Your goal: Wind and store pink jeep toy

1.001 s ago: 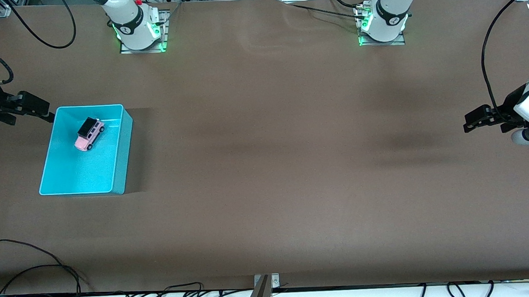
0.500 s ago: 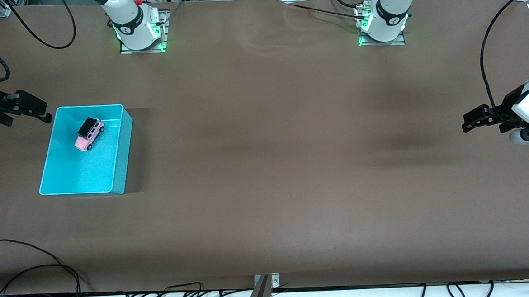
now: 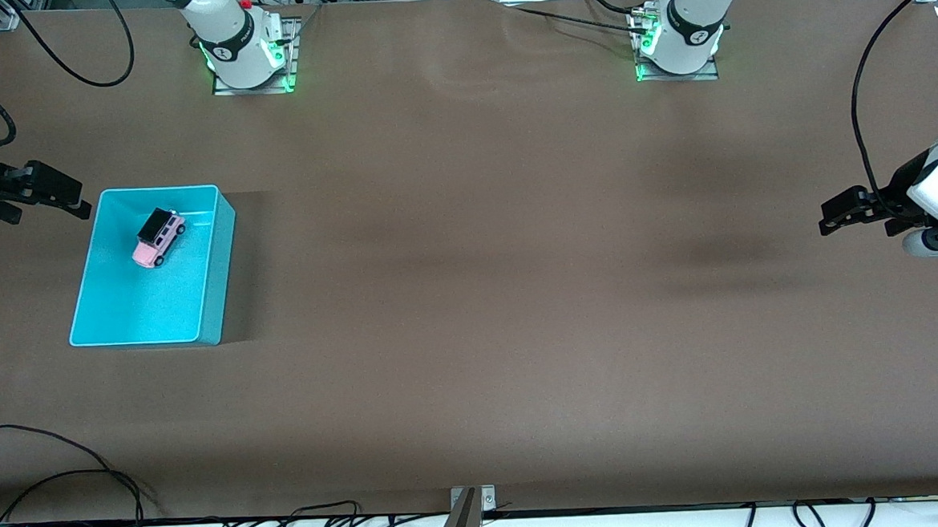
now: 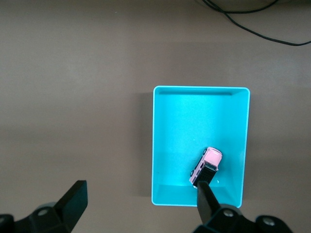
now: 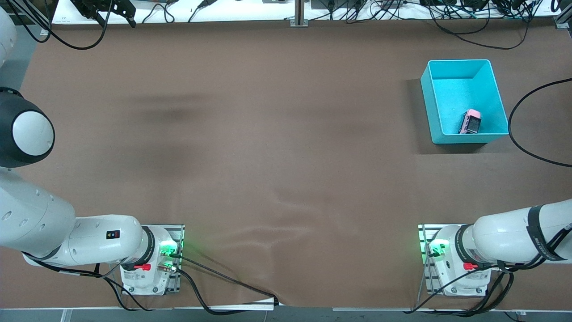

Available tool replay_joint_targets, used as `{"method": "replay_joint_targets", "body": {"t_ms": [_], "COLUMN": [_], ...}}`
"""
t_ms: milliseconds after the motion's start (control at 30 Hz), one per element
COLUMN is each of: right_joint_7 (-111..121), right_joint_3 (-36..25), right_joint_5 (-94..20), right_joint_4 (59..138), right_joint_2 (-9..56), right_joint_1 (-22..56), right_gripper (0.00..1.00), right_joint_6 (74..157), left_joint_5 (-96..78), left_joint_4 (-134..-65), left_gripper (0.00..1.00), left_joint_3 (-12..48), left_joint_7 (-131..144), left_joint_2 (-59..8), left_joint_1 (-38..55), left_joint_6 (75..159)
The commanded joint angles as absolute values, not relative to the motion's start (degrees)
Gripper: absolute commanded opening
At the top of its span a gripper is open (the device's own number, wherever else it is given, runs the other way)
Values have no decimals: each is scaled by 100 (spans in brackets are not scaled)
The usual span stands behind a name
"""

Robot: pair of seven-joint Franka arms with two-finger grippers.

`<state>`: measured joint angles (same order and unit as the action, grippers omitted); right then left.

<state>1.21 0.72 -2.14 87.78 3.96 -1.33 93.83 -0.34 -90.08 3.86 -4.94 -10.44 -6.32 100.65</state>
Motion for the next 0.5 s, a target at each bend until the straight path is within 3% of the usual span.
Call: {"method": "replay_joint_targets", "body": {"t_ms": [0,467], "right_joint_7": [149,149], "right_joint_3": [70,53], "right_joint_5": [-193,-185], "right_joint_4": [8666,8666], "right_joint_2": [422,387], "right_joint_1": [-150,-158], "right_gripper": [100,100], "right_joint_6": [9299,9272], "left_joint_5": [-123,-123], "left_joint_4": [-9018,-9018], "left_gripper": [100,100], "left_joint_3": [369,369], "left_joint_7": [-606,-606], "left_joint_2": [-1037,-1037], "left_joint_1": [-615,-624], "left_joint_6": [10037,10037]}}
